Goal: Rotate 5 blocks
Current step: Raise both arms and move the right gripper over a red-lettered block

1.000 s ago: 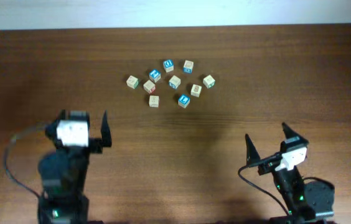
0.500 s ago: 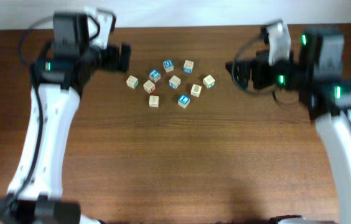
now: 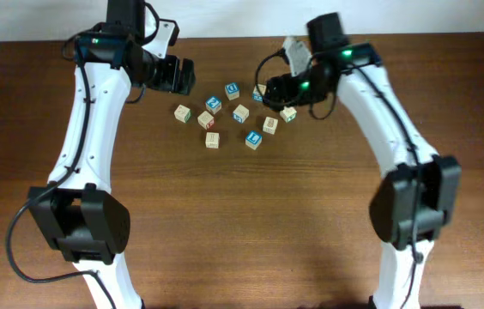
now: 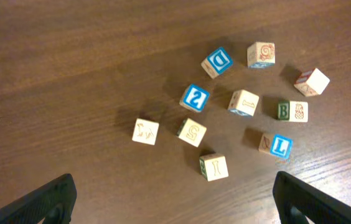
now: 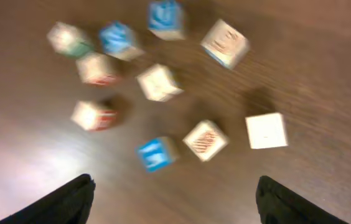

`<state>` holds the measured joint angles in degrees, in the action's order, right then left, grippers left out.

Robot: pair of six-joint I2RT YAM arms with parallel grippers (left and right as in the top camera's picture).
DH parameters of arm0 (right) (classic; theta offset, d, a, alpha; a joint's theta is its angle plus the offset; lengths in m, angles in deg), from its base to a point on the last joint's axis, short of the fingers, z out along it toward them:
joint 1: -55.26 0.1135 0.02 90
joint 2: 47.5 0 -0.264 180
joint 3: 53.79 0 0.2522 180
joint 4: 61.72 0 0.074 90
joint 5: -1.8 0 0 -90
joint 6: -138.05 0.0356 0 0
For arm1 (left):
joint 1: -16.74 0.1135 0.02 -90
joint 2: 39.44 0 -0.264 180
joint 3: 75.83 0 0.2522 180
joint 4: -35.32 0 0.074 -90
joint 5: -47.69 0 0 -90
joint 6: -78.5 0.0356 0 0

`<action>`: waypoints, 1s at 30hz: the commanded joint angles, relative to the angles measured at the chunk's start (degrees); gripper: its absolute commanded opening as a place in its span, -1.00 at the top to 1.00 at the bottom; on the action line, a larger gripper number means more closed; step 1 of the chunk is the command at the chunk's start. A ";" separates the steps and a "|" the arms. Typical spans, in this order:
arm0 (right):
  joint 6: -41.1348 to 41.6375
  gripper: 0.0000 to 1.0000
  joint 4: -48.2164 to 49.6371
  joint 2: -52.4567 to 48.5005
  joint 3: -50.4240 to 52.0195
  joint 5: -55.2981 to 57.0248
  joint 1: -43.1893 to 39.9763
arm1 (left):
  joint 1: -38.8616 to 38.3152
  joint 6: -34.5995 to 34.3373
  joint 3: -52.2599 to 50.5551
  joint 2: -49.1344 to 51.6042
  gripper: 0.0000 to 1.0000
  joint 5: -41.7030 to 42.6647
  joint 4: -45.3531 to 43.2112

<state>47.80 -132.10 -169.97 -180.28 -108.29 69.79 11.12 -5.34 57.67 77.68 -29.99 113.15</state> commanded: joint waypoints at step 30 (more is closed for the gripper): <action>-11.30 0.21 7.93 -13.99 1.36 14.80 0.81 | -0.13 -11.13 1.05 0.20 -0.61 -7.67 4.31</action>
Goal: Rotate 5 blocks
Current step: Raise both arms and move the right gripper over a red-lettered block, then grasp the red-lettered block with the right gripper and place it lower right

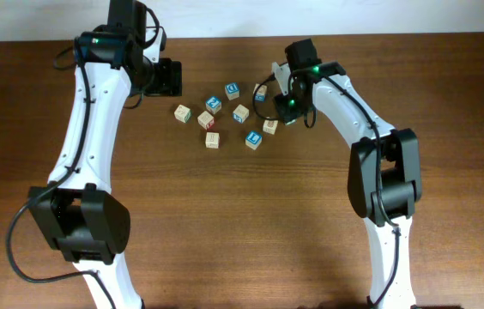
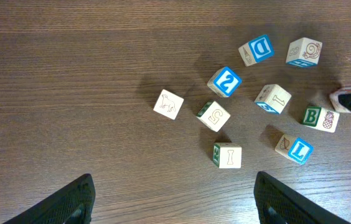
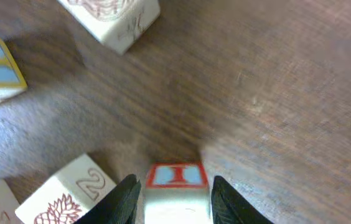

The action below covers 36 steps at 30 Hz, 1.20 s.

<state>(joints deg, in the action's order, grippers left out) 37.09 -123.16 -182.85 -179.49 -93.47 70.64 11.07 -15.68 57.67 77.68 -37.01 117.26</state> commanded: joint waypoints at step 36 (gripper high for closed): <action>32.50 0.86 -22.21 22.10 17.86 4.46 11.96 | -0.09 -2.67 1.05 0.20 -0.72 -0.63 0.31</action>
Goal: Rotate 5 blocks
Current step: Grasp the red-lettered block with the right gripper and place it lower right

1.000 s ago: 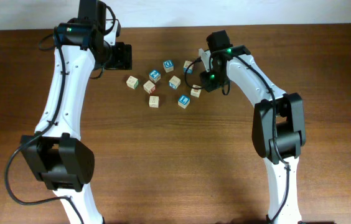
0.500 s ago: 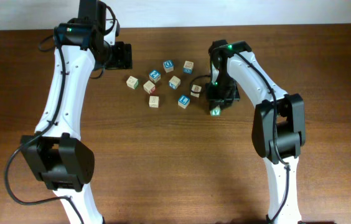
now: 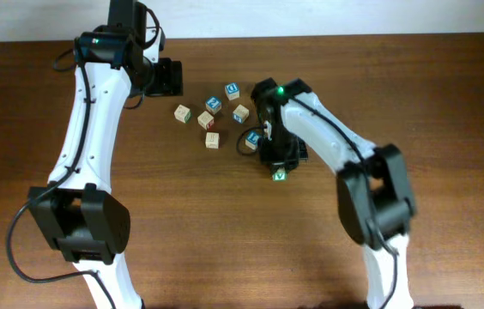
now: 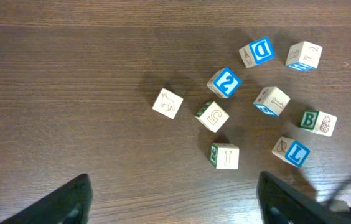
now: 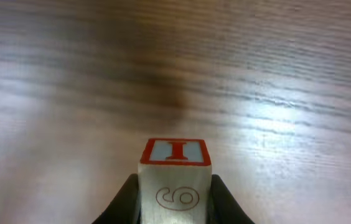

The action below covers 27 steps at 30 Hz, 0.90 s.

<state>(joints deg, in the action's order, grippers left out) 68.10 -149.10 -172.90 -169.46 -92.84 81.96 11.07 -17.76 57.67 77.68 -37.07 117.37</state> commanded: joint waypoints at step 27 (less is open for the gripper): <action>-1.64 0.19 26.60 17.14 22.99 0.35 -6.10 | -0.35 -0.59 1.05 0.20 -0.74 -0.57 1.27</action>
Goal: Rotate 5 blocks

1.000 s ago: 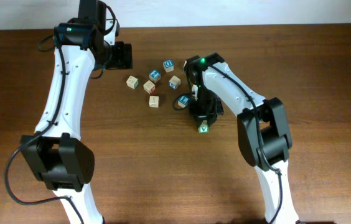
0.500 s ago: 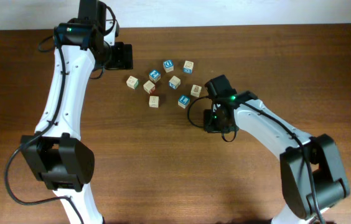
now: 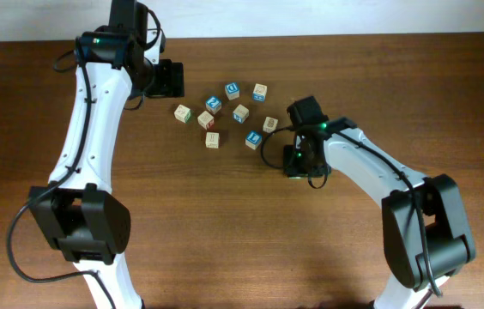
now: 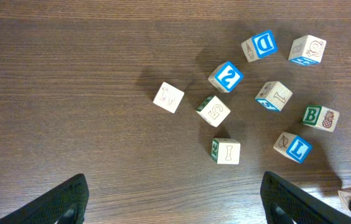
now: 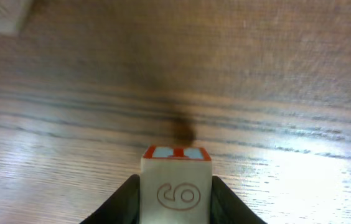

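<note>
My right gripper point(image 5: 175, 208) is shut on a wooden block point(image 5: 176, 186) with a red-framed I on one face and a carved 6 or 9 facing the camera. The block is held just over bare table. In the overhead view the right gripper point(image 3: 298, 160) stands in front of the block cluster and hides the block. Several other letter blocks lie in a loose cluster, among them a blue D block point(image 4: 258, 45), a blue 2 block point(image 4: 226, 75) and a blue L block point(image 4: 293, 148). My left gripper point(image 4: 174, 205) hangs open, high above the cluster's left side.
The wooden table point(image 3: 225, 223) stretches out in front of the cluster. The cluster's nearest pieces to the right gripper are the L block point(image 3: 253, 139) and a B block point(image 3: 270, 124). The left arm point(image 3: 96, 112) reaches along the table's left side.
My right gripper, still shut on the red I block, now stands a little further right in front of the cluster, and the arm is turned differently. The left gripper has barely moved.
My right gripper first hung open over the right side of the cluster. Then its fingers were down around the red I block at the cluster's right end. Later it held that block out in front of the cluster, and it holds it there now.
</note>
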`<state>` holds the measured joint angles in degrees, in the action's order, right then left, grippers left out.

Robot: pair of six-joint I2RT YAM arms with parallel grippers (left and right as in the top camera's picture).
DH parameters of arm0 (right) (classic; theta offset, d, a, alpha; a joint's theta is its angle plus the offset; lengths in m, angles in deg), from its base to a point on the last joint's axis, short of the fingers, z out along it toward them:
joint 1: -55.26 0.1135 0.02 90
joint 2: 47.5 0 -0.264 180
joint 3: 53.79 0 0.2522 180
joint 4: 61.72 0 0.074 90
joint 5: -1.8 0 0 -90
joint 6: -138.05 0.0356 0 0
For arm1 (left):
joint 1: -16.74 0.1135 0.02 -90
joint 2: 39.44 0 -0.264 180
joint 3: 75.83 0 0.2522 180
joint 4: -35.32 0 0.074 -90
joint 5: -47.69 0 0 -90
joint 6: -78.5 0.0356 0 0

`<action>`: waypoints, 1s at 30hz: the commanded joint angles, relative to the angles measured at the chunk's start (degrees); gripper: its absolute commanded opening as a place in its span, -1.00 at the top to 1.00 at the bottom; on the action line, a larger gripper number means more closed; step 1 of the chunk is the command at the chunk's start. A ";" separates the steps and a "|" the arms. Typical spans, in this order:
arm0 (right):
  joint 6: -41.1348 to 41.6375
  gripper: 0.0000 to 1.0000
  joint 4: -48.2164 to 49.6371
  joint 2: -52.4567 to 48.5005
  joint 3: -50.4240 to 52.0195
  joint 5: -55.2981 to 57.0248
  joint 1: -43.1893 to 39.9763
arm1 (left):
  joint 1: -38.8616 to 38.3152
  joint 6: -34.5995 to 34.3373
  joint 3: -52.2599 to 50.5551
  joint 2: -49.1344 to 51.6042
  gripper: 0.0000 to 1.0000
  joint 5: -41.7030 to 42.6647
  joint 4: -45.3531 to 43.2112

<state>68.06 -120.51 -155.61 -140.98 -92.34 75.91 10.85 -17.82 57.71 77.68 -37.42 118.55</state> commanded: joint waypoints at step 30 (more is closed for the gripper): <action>7.52 0.13 0.92 -22.82 -31.98 6.23 2.27 | -0.13 -0.50 1.01 0.20 -0.82 -0.26 -0.28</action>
<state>74.79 -120.36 -177.53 -171.64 -87.97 78.09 10.85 -17.82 57.71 77.68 -37.44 117.98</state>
